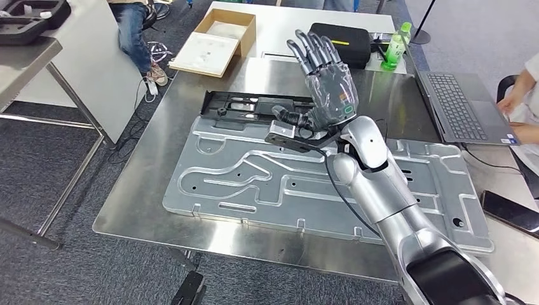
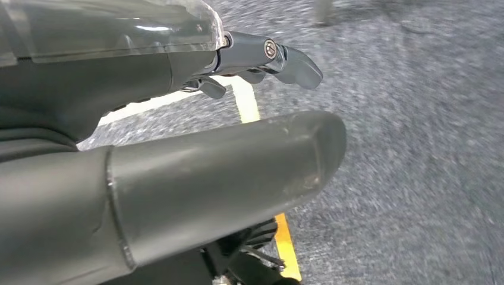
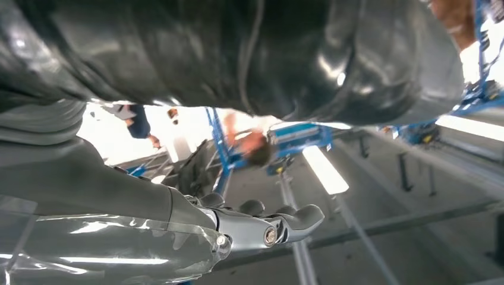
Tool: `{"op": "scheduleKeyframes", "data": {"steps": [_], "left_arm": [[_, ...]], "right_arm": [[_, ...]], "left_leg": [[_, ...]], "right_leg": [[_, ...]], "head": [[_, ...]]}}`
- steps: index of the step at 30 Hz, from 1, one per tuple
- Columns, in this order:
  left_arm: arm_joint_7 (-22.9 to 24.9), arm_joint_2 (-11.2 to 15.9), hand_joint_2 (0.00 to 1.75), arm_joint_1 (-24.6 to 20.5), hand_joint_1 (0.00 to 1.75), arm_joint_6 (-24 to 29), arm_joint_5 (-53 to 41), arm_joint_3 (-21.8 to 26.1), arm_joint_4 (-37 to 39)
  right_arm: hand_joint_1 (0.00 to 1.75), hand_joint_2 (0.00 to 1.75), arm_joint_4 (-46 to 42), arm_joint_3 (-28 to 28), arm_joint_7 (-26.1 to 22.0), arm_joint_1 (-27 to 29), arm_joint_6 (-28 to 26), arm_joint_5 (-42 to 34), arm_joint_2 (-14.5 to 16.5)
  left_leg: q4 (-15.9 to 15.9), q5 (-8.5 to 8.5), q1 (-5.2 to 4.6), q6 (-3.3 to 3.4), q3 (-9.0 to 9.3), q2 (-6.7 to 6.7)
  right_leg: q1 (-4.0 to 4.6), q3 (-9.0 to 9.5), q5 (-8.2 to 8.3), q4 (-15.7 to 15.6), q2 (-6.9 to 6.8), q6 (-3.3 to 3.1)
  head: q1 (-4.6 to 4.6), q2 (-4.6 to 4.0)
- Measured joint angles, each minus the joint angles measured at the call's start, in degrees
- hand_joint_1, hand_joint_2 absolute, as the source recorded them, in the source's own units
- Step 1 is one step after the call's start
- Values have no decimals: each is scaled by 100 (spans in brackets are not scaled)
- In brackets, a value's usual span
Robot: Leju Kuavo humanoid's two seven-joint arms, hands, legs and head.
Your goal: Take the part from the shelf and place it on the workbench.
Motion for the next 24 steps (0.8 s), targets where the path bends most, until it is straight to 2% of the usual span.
{"op": "scheduleKeyframes", "data": {"steps": [1, 2, 4, 5, 6, 8, 10, 12, 13, 14, 15, 16, 17, 18, 19, 20, 21, 23, 24], "left_arm": [[16, 4, 0, 24, 0, 23, 6, 2, 0], [26, 8, 0, 44, 0, 44, 15, 3, 0], [32, 13, 0, 68, 0, 73, 40, 7, 0], [32, 17, 0, 79, 0, 79, 59, 8, 0], [32, 21, 0, 93, 0, 81, 74, 10, 0], [31, 42, 0, 145, 0, 80, 93, 13, 1], [33, 63, 0, 194, 0, 74, 93, 16, 2], [34, 72, 0, 209, 0, 70, 93, 16, 4], [35, 75, 0, 211, 0, 69, 93, 16, 4], [40, 78, 0, 217, 0, 69, 93, 16, 4], [49, 82, 0, 228, 0, 69, 93, 16, 4], [56, 87, 0, 239, 0, 69, 93, 16, 4], [63, 93, 0, 244, 0, 68, 92, 16, 4], [66, 98, 0, 241, 0, 68, 91, 16, 4], [67, 101, 0, 228, 0, 67, 89, 16, 4], [69, 103, 0, 214, 0, 67, 87, 16, 4], [73, 104, 0, 204, 0, 67, 86, 16, 4], [83, 109, 0, 201, 0, 67, 81, 16, 4], [87, 112, 0, 202, 0, 67, 79, 17, 4]], "right_arm": [[0, 0, -52, 22, 1, 55, 1, 19, -5], [0, 0, -103, 45, 1, 86, 2, 31, -6], [0, 0, -197, 91, -3, 108, 9, 55, -8], [0, 0, -242, 127, -7, 120, 13, 67, -4], [0, 0, -284, 173, -11, 134, 15, 79, 6], [0, 0, -358, 270, -15, 160, 17, 97, 32], [0, 0, -423, 344, -15, 169, 16, 114, 67], [0, 0, -466, 398, -16, 187, 16, 131, 89], [0, 0, -475, 417, -17, 205, 17, 135, 88], [0, 0, -479, 432, -17, 228, 17, 137, 87], [0, 0, -487, 447, -17, 250, 17, 137, 87], [0, 0, -500, 459, -16, 264, 16, 137, 87], [0, 0, -520, 469, -16, 271, 15, 137, 87], [0, 0, -545, 475, -14, 271, 14, 140, 87], [0, 0, -567, 477, -12, 266, 12, 143, 86], [0, 0, -584, 478, -10, 261, 11, 146, 85], [0, 0, -598, 480, -9, 256, 11, 149, 85], [0, 0, -620, 485, -7, 249, 12, 150, 86], [0, 0, -633, 486, -7, 242, 12, 150, 86]], "left_leg": [[19, -6, 1, -8, -2, -67], [45, -19, 2, -24, -8, -131], [96, -43, -6, -71, -47, -234], [110, -47, -4, -99, -69, -276], [109, -41, 0, -129, -88, -314], [112, -42, 5, -189, -108, -371], [355, -207, -3, -255, -221, -210], [1023, -564, 16, -317, -530, 49], [1398, -721, 32, -343, -712, 116], [1649, -793, 44, -360, -835, 148], [1703, -757, 52, -369, -862, 166], [1511, -613, 56, -370, -762, 192], [1131, -408, 55, -359, -563, 263], [698, -242, 35, -340, -343, 401], [348, -123, 13, -305, -165, 513], [140, -72, -11, -271, -66, 591], [71, -76, -34, -239, -46, 604], [45, -43, -27, -170, -48, 461], [19, -22, -14, -132, -35, 397]], "right_leg": [[-7, 103, 168, -216, 19, -5], [-18, 283, 369, -599, 87, -17], [-34, 583, 595, -1231, 272, -34], [-34, 648, 618, -1380, 329, -43], [-21, 656, 604, -1399, 325, -54], [-27, 669, 627, -1434, 217, -112], [-54, 693, 645, -1477, 105, -187], [-46, 702, 641, -1490, -21, -231], [-39, 702, 636, -1489, -91, -237], [-35, 703, 630, -1488, -162, -241], [-34, 705, 624, -1487, -231, -239], [-34, 711, 618, -1486, -297, -233], [-33, 722, 608, -1485, -360, -221], [-21, 734, 597, -1484, -418, -204], [-5, 744, 586, -1482, -470, -182], [13, 753, 578, -1481, -519, -157], [32, 763, 574, -1484, -573, -133], [38, 791, 557, -1497, -674, -72], [27, 791, 507, -1453, -627, -41]], "head": [[-1, 0], [0, 0], [-1, 0], [-2, 0], [-2, 0], [-2, 0], [-20, 0], [-37, 0], [-37, 0], [-37, 0], [-37, 0], [-37, 0], [-37, 0], [-37, 0], [-34, 0], [-33, 0], [-31, 0], [-30, 0], [-28, 0]]}}
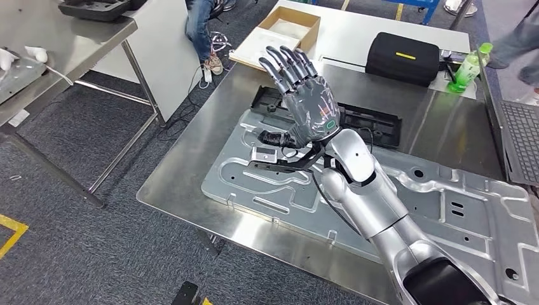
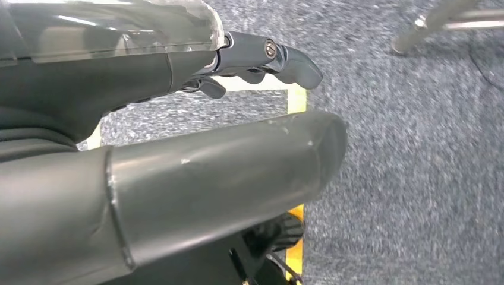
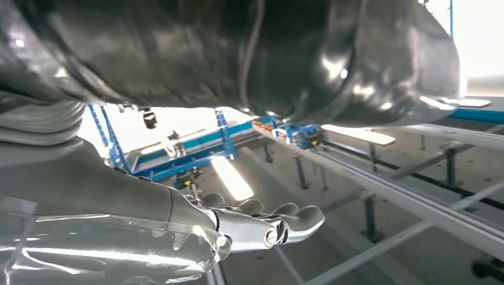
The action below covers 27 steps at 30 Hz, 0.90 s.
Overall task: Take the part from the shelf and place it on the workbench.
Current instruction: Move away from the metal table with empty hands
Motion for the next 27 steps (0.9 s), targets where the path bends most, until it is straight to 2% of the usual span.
{"op": "scheduleKeyframes", "data": {"steps": [1, 3, 4, 5, 6, 7, 8, 10, 11, 12, 14, 15, 16, 18, 20, 21, 22, 23, 25, 26, 27], "left_arm": [[4, 3, 0, -2, 0, 1, -1, 1, 1], [9, 4, 0, -21, 0, 2, 0, 2, 1], [10, 4, 0, -30, 0, 2, 1, 2, 1], [10, 4, 0, -34, 0, 1, 3, 2, 1], [10, 4, 0, -33, 0, -1, 7, 2, 1], [10, 2, 0, -31, 0, -2, 11, 2, 1], [9, -2, 0, -31, 0, -1, 15, 3, 1], [18, -21, 0, -42, 0, 10, 16, 4, 1], [32, -28, 0, -50, 0, 20, 17, 5, 2], [62, -34, 0, -55, 0, 23, 24, 9, 2], [177, -27, 0, -43, 0, -32, 79, 41, 4], [242, -20, 0, -25, 0, -92, 124, 69, 5], [299, -12, 0, -11, 0, -160, 170, 101, 7], [354, 2, 0, -2, 0, -286, 242, 163, 9], [378, 14, 0, 1, 0, -358, 281, 220, 9], [390, 19, 0, 10, 0, -367, 289, 243, 9], [396, 26, 0, 22, 0, -360, 285, 259, 9], [394, 35, 0, 31, 0, -342, 269, 268, 9], [362, 51, 0, 26, 0, -268, 217, 274, 9], [343, 55, 0, 12, 0, -228, 195, 274, 9], [325, 57, 0, 1, 0, -197, 181, 274, 9]], "right_arm": [[0, 0, -11, 0, 1, -9, -1, 0, -2], [0, 0, -21, 0, 8, -20, -1, 13, -10], [0, 0, -21, 0, 17, -21, 1, 36, -20], [0, 0, -20, 0, 31, -25, 7, 64, -32], [0, 0, -19, -1, 44, -42, 22, 92, -45], [0, 0, -19, -3, 61, -78, 42, 109, -61], [0, 0, -19, -6, 74, -136, 71, 113, -72], [0, 0, -21, -12, 89, -291, 148, 105, -89], [0, 0, -27, -13, 89, -358, 189, 101, -90], [0, 0, -36, -11, 87, -404, 222, 99, -89], [0, 0, -60, -5, 80, -442, 274, 108, -78], [0, 0, -74, 3, 77, -451, 291, 115, -59], [0, 0, -90, 13, 75, -461, 306, 123, -37], [0, 0, -126, 46, 77, -468, 319, 136, -2], [0, 0, -145, 84, 85, -452, 319, 145, 14], [0, 0, -147, 99, 88, -440, 315, 151, 27], [0, 0, -147, 111, 90, -432, 310, 160, 50], [0, 0, -148, 121, 87, -429, 302, 171, 77], [0, 0, -148, 136, 72, -436, 274, 187, 139], [0, 0, -147, 142, 62, -443, 257, 189, 166], [0, 0, -147, 146, 50, -450, 239, 190, 195]], "left_leg": [[-26, 23, 16, 37, 13, -60], [-47, 51, 28, 86, 19, -179], [-42, 55, 25, 98, 12, -248], [-34, 56, 20, 105, 7, -325], [-21, 56, 16, 109, 3, -409], [-3, 52, 14, 108, -1, -494], [19, 45, 13, 101, -3, -577], [71, 24, 14, 73, -29, -715], [88, 20, 20, 48, -53, -772], [96, 22, 30, 19, -80, -827], [90, 36, 47, -50, -118, -920], [118, 16, 37, -84, -137, -850], [222, -52, 27, -115, -188, -713], [783, -351, 26, -172, -454, -370], [1506, -638, 63, -218, -821, -254], [1663, -649, 77, -234, -907, -237], [1601, -556, 86, -244, -881, -218], [1313, -377, 92, -243, -735, -177], [501, -43, 59, -208, -314, 48], [222, 39, 35, -176, -174, 137], [84, 57, 12, -144, -111, 188]], "right_leg": [[-15, -44, -106, 137, 118, 27], [-36, -305, -456, 755, 456, 51], [-35, -496, -626, 1150, 557, 54], [-32, -653, -717, 1454, 605, 53], [-28, -729, -693, 1573, 627, 47], [-27, -700, -557, 1468, 643, 35], [-26, -565, -338, 1151, 684, 16], [-38, -240, -1, 398, 928, -27], [-40, -137, 70, 157, 1025, -39], [-35, -94, 71, 54, 1082, -47], [-31, -71, 80, 17, 973, -75], [-41, -55, 90, -5, 910, -105], [-57, -41, 100, -29, 842, -140], [-64, -19, 98, -55, 696, -192], [-57, -13, 78, -53, 530, -212], [-56, -9, 68, -52, 449, -211], [-58, -1, 56, -51, 375, -205], [-59, 15, 42, -51, 305, -194], [-40, 58, 2, -48, 179, -152], [-22, 77, -17, -46, 121, -126], [-1, 93, -33, -47, 63, -100]], "head": [[2, 0], [5, 0], [7, 0], [6, 0], [5, 0], [6, 0], [6, 0], [5, 0], [4, 0], [5, 0], [7, 0], [0, 0], [-11, 0], [-32, 0], [-35, 0], [-35, 0], [-36, 0], [-36, 0], [-36, 0], [-34, 0], [-33, 0]]}}
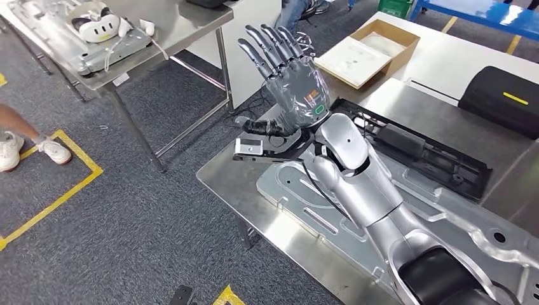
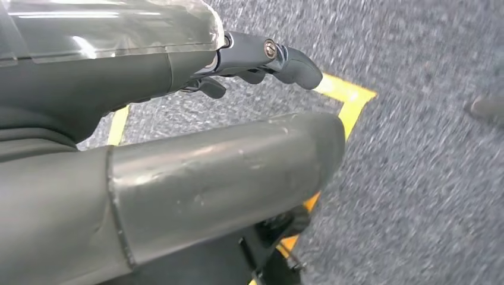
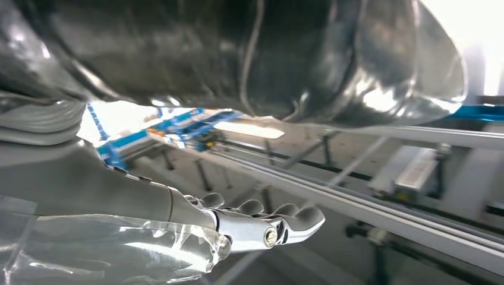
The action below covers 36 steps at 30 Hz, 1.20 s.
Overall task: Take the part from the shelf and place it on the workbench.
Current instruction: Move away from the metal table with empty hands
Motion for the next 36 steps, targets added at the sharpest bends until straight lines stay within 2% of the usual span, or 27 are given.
{"op": "scheduleKeyframes", "data": {"steps": [2, 3, 4, 6, 7, 8, 9, 10, 11, 12, 13, 14, 15, 16, 17, 18, 20, 22, 24, 25, 26, 27, 29, 31, 33, 34, 36], "left_arm": [[-30, 7, 0, -7, 0, 19, -4, 0, 0], [-40, 11, 0, -2, 0, 25, -7, 1, 0], [-45, 15, 0, -2, 0, 38, -17, 1, 0], [-45, 18, 0, -21, 0, 75, -43, 1, 0], [-43, 19, 0, -33, 0, 88, -54, 1, 0], [-42, 20, 0, -40, 0, 94, -58, 1, 0], [-40, 22, 0, -37, 0, 96, -60, 1, 0], [-39, 24, 0, -30, 0, 96, -60, 1, 0], [-40, 26, 0, -25, 0, 97, -60, 1, 0], [-51, 27, 0, -22, 0, 100, -60, 1, 0], [-77, 24, 0, -25, 0, 107, -59, 1, 0], [-116, 21, 0, -32, 0, 121, -59, 1, 0], [-166, 19, 0, -37, 0, 139, -61, -1, 0], [-216, 16, 0, -40, 0, 155, -63, -2, 0], [-262, 18, 0, -40, 0, 168, -69, -4, 0], [-298, 19, 0, -34, 0, 174, -78, -7, 0], [-344, 19, 0, -33, 0, 156, -96, -11, 0], [-362, 17, 0, -47, 0, 96, -108, -17, 0], [-366, 17, 0, -42, 0, 25, -110, -22, 0], [-365, 18, 0, -30, 0, -5, -105, -22, 0], [-365, 22, 0, -19, 0, -26, -92, -22, 0], [-365, 27, 0, -14, 0, -43, -75, -22, 0], [-370, 34, 0, -19, 0, -83, -34, -21, 0], [-381, 33, 0, -18, 0, -138, -10, -21, 0], [-385, 30, 0, 8, 0, -165, 1, -21, 1], [-384, 24, 0, 21, 0, -165, 4, -21, 1], [-382, 8, 0, 26, 0, -161, 8, -21, 2]], "right_arm": [[0, 0, 2, 16, -20, -12, -23, -1, 55], [0, 0, 2, 27, -32, -18, -30, -2, 81], [0, 0, 2, 37, -42, -25, -37, -5, 100], [0, 0, 7, 49, -57, -30, -47, -13, 114], [0, 0, 14, 52, -60, -23, -50, -16, 115], [0, 0, 24, 56, -60, -11, -49, -18, 114], [0, 0, 36, 60, -60, 2, -49, -19, 113], [0, 0, 43, 62, -60, 10, -49, -20, 111], [0, 0, 48, 63, -60, 13, -50, -21, 110], [0, 0, 49, 65, -60, 10, -54, -22, 110], [0, 0, 50, 67, -61, 6, -60, -23, 110], [0, 0, 51, 68, -61, 3, -70, -25, 111], [0, 0, 54, 69, -61, 5, -83, -26, 110], [0, 0, 58, 70, -60, 8, -98, -27, 108], [0, 0, 61, 72, -60, 10, -115, -27, 107], [0, 0, 65, 73, -60, 13, -136, -26, 107], [0, 0, 73, 73, -60, 21, -189, -17, 109], [0, 0, 92, 73, -60, 42, -237, 1, 103], [0, 0, 119, 73, -61, 80, -253, 14, 98], [0, 0, 130, 74, -62, 96, -254, 16, 98], [0, 0, 138, 74, -62, 103, -252, 18, 98], [0, 0, 142, 76, -64, 102, -250, 20, 99], [0, 0, 143, 88, -69, 83, -231, 36, 101], [0, 0, 142, 122, -76, 66, -203, 61, 109], [0, 0, 138, 161, -78, 61, -188, 72, 127], [0, 0, 135, 174, -77, 61, -187, 72, 135], [0, 0, 129, 181, -70, 63, -185, 62, 142]], "left_leg": [[-30, -3, -9, 67, 0, -110], [-53, 9, 1, 99, 10, -176], [-77, 25, 15, 137, 23, -238], [-110, 49, 40, 199, 41, -355], [-110, 51, 41, 218, 40, -419], [-106, 50, 38, 225, 39, -495], [-99, 48, 35, 227, 40, -577], [-86, 45, 33, 226, 41, -663], [-69, 38, 32, 223, 43, -748], [-49, 27, 34, 214, 41, -827], [-23, 15, 31, 197, 27, -899], [0, 7, 32, 174, 4, -966], [13, 4, 48, 141, -24, -1025], [15, 11, 61, 103, -49, -1087], [5, 21, 74, 60, -67, -1153], [12, 18, 80, 24, -77, -1141], [227, -112, 56, -35, -175, -888], [857, -423, 63, -82, -476, -553], [1461, -621, 93, -126, -793, -440], [1503, -576, 104, -141, -824, -417], [1319, -432, 112, -148, -736, -388], [948, -227, 116, -143, -544, -322], [239, 19, 71, -94, -170, -112], [-5, 35, 19, -16, -58, -47], [-39, 53, 24, 67, -54, -177], [-70, 66, 34, 105, -36, -236], [-125, 97, 62, 179, -2, -340]], "right_leg": [[20, 34, -23, -15, -113, 52], [10, 45, -57, 3, -74, 82], [-5, 21, -134, 89, 45, 107], [-36, -207, -441, 610, 393, 136], [-37, -399, -619, 995, 500, 139], [-35, -590, -742, 1354, 546, 141], [-31, -722, -761, 1568, 563, 140], [-29, -755, -656, 1559, 574, 132], [-29, -683, -453, 1334, 595, 117], [-30, -533, -205, 948, 673, 96], [-40, -381, -25, 573, 822, 71], [-49, -267, 84, 290, 953, 55], [-44, -208, 120, 132, 1058, 40], [-39, -196, 100, 94, 1092, 26], [-39, -185, 108, 69, 1033, 11], [-43, -163, 115, 42, 960, -13], [-72, -107, 130, -18, 804, -75], [-60, -75, 119, -35, 643, -119], [-47, -66, 97, -30, 475, -129], [-45, -60, 84, -26, 396, -125], [-46, -49, 68, -21, 323, -117], [-46, -29, 47, -16, 254, -103], [-22, 11, 2, -6, 139, -59], [15, 40, -29, -11, 40, -8], [20, 74, -58, -27, -43, 54], [8, 79, -104, 6, 13, 84], [-22, -72, -348, 382, 288, 123]], "head": [[4, 0], [4, 0], [4, 0], [4, 0], [5, 0], [5, 0], [5, 0], [5, 0], [5, 0], [6, 0], [5, 0], [5, 0], [5, 0], [4, 0], [5, 0], [6, 0], [-14, 0], [-33, 0], [-32, 0], [-32, 0], [-32, 0], [-32, 0], [-30, 0], [-28, 0], [-28, 0], [-27, 0], [-25, 0]]}}
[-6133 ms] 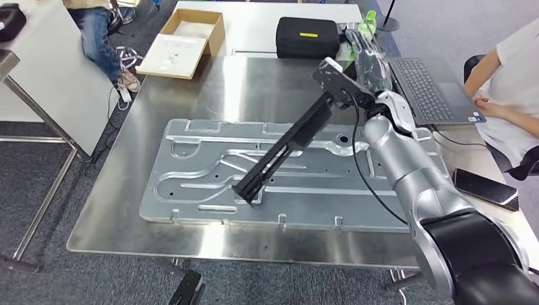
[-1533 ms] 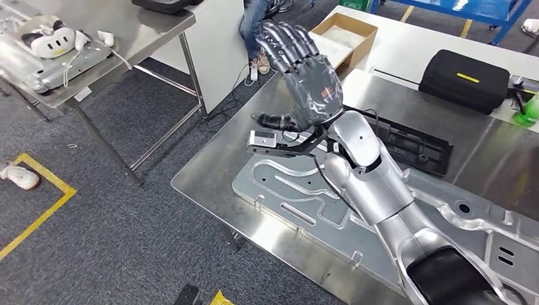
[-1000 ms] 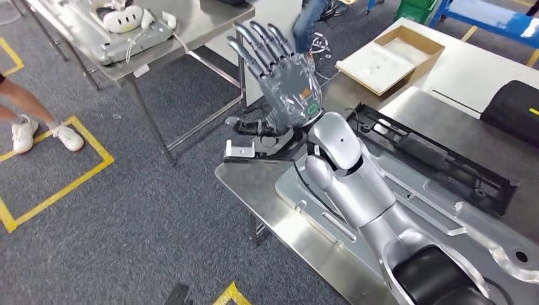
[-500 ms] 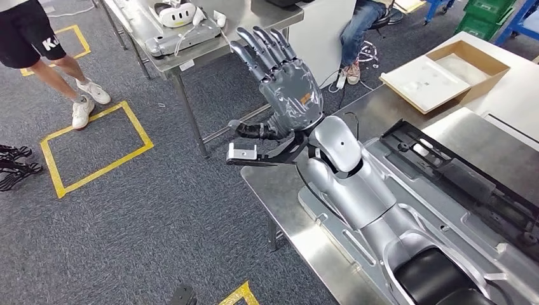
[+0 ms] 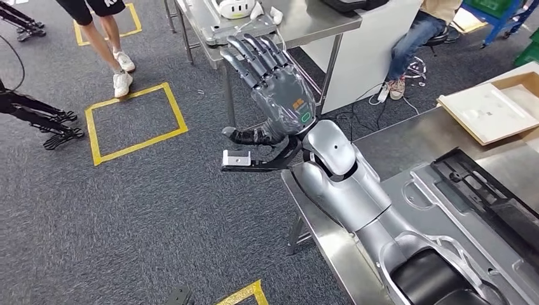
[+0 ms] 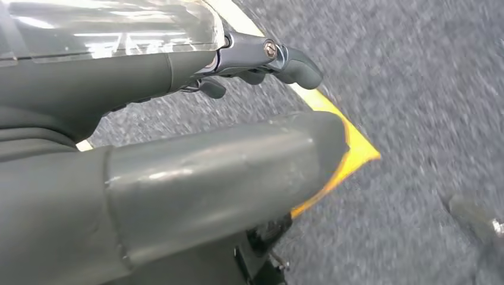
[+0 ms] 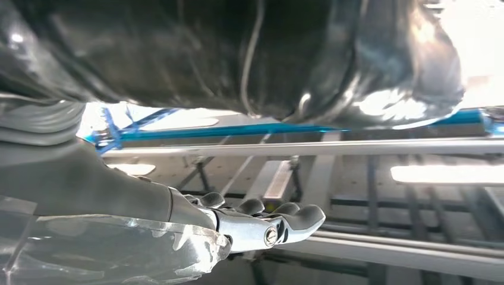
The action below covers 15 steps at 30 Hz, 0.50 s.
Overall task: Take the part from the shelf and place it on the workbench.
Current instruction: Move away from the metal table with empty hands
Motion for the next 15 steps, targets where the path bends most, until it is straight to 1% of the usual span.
{"op": "scheduleKeyframes", "data": {"steps": [1, 2, 3, 4, 5, 6, 7, 8, 9, 10, 11, 12, 13, 14, 15], "left_arm": [[-1, -9, 0, -5, 0, 1, 1, 0, 0], [-1, -16, 0, -9, 0, 2, 1, 0, 1], [0, -21, 0, -7, 0, 2, 1, 0, 1], [1, -25, 0, 0, 0, 2, 1, 0, 1], [1, -27, 0, 8, 0, 2, 1, 0, 1], [2, -30, 0, 13, 0, 2, 1, 0, 1], [2, -35, 0, 15, 0, 2, 1, 0, 1], [1, -43, 0, 11, 0, 2, 1, 0, 1], [1, -50, 0, 5, 0, 1, 3, 0, 1], [1, -55, 0, 2, 0, -1, 4, 0, 1], [-1, -59, 0, 3, 0, -7, 6, 1, 1], [-1, -57, 0, 9, 0, -22, 6, 1, 1], [-3, -59, 0, 19, 0, -39, 5, 1, 1], [-4, -63, 0, 26, 0, -58, 0, 1, 1], [-3, -67, 0, 24, 0, -73, -6, 0, 1]], "right_arm": [[0, 0, 1, 2, 4, 11, 1, -5, -1], [0, 0, 3, 2, 8, 29, 3, -10, -4], [0, 0, 5, 3, 10, 52, 5, -13, -9], [0, 0, 7, 5, 10, 72, 7, -14, -14], [0, 0, 8, 8, 10, 83, 9, -14, -18], [0, 0, 8, 11, 10, 83, 11, -14, -20], [0, 0, 7, 13, 9, 78, 13, -14, -20], [0, 0, 6, 14, 9, 73, 15, -15, -20], [0, 0, 5, 15, 9, 70, 17, -16, -20], [0, 0, 5, 16, 10, 70, 21, -18, -21], [0, 0, 6, 18, 10, 69, 25, -20, -23], [0, 0, 7, 25, 10, 66, 27, -20, -23], [0, 0, 8, 36, 11, 61, 27, -18, -22], [0, 0, 10, 46, 11, 53, 21, -15, -19], [0, 0, 11, 55, 11, 47, 16, -13, -17]], "left_leg": [[-6, 3, -5, 19, 1, -58], [-4, 3, -8, 34, 0, -124], [1, 1, -11, 39, -1, -200], [10, -1, -13, 41, 0, -279], [24, -5, -14, 39, 1, -359], [43, -12, -13, 32, 2, -436], [64, -22, -9, 19, -3, -510], [94, -35, -12, -3, -22, -580], [115, -39, -10, -30, -49, -645], [128, -37, -4, -63, -78, -704], [129, -27, 3, -100, -104, -765], [120, -16, 15, -138, -123, -821], [142, -28, 14, -170, -137, -783], [239, -88, 6, -201, -182, -663], [446, -204, -3, -227, -276, -494]], "right_leg": [[-5, -172, -180, 366, 152, 6], [-6, -381, -344, 771, 234, 10], [-2, -560, -432, 1091, 271, 13], [-1, -655, -400, 1216, 286, 12], [-2, -643, -255, 1115, 298, 4], [-6, -530, -32, 812, 326, -8], [-13, -374, 190, 419, 415, -25], [-26, -232, 336, 68, 546, -40], [-35, -138, 417, -170, 655, -50], [-35, -98, 431, -283, 732, -59], [-26, -89, 421, -306, 732, -71], [-29, -81, 432, -315, 668, -92], [-33, -60, 443, -338, 599, -120], [-42, -36, 451, -363, 528, -156], [-53, -13, 459, -387, 452, -187]], "head": [[1, 0], [1, 0], [2, 0], [1, 0], [1, 0], [1, 0], [1, 0], [1, 0], [1, 0], [1, 0], [1, 0], [2, 0], [2, 0], [-5, 0], [-11, 0]]}}
